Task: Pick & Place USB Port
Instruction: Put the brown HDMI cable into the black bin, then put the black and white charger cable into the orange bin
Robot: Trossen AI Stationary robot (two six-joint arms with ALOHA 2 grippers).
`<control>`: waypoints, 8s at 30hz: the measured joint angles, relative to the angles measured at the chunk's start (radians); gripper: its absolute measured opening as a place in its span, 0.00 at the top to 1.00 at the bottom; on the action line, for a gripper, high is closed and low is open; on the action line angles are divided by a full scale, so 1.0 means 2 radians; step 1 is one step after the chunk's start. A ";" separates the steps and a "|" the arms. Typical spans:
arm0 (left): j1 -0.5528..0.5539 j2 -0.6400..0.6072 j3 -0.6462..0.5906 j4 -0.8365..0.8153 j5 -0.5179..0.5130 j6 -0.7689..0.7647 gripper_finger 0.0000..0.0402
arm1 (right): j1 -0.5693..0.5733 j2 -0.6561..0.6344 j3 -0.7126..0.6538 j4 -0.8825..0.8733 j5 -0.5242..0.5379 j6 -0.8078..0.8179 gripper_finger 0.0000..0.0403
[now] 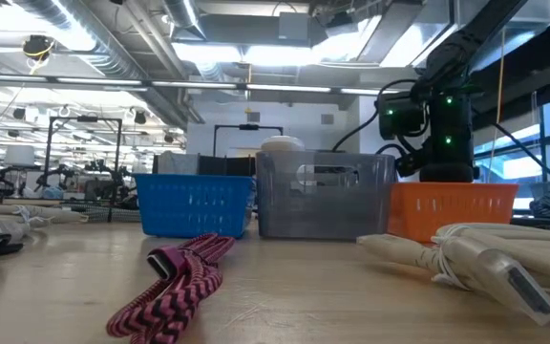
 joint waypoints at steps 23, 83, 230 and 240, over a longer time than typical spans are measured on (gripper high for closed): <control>0.000 0.001 0.000 0.000 0.000 -0.009 0.99 | 0.017 -0.157 0.095 -0.123 0.064 0.030 0.86; 0.000 0.001 0.000 -0.051 0.000 -0.007 0.99 | 0.290 0.070 0.129 0.417 -0.044 0.195 0.86; 0.162 0.202 -0.010 0.123 0.364 -0.126 0.95 | 0.269 -0.300 0.108 0.154 0.173 0.049 0.42; 0.160 0.294 -0.010 0.342 0.456 -0.149 0.95 | 0.269 -0.282 0.108 0.326 0.096 -0.038 0.41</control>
